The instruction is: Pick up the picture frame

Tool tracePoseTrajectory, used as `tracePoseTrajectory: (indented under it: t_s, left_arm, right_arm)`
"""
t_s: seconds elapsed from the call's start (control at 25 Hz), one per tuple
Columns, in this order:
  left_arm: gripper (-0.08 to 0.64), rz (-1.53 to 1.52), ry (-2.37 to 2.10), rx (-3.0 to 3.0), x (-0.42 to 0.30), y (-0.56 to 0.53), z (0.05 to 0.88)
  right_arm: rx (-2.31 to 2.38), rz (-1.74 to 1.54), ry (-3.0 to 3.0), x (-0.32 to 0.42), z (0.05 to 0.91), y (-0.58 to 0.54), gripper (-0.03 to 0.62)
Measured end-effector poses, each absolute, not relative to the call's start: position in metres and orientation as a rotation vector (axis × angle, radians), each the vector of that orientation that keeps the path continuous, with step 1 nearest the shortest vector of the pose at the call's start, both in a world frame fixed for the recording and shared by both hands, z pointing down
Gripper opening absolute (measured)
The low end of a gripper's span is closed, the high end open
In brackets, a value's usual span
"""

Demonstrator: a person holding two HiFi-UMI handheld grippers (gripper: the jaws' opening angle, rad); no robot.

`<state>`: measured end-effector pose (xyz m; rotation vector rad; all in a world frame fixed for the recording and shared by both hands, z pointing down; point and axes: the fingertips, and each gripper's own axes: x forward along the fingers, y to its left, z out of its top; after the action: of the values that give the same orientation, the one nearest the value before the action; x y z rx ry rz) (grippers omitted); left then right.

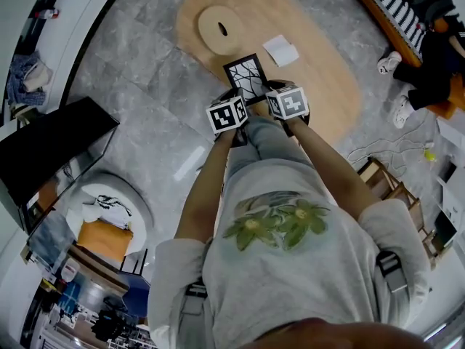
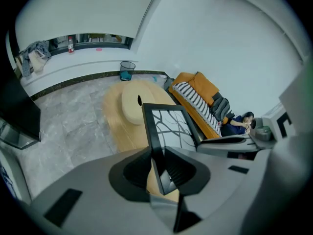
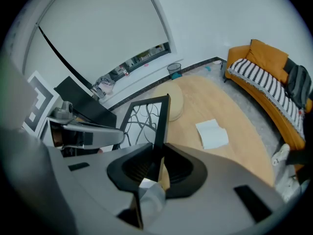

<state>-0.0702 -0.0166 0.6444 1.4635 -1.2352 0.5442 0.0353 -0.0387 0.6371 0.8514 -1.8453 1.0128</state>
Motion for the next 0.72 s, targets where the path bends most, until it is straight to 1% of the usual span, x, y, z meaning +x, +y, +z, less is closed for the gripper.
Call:
tracePoseTrajectory:
  t_s: [0.72]
  left_arm:
    - [0.095, 0.495, -1.279, 1.523, -0.080, -0.002, 0.589]
  right_arm:
    - [0.863, 1.001, -1.930, 0.025, 0.583, -0.023, 0.084]
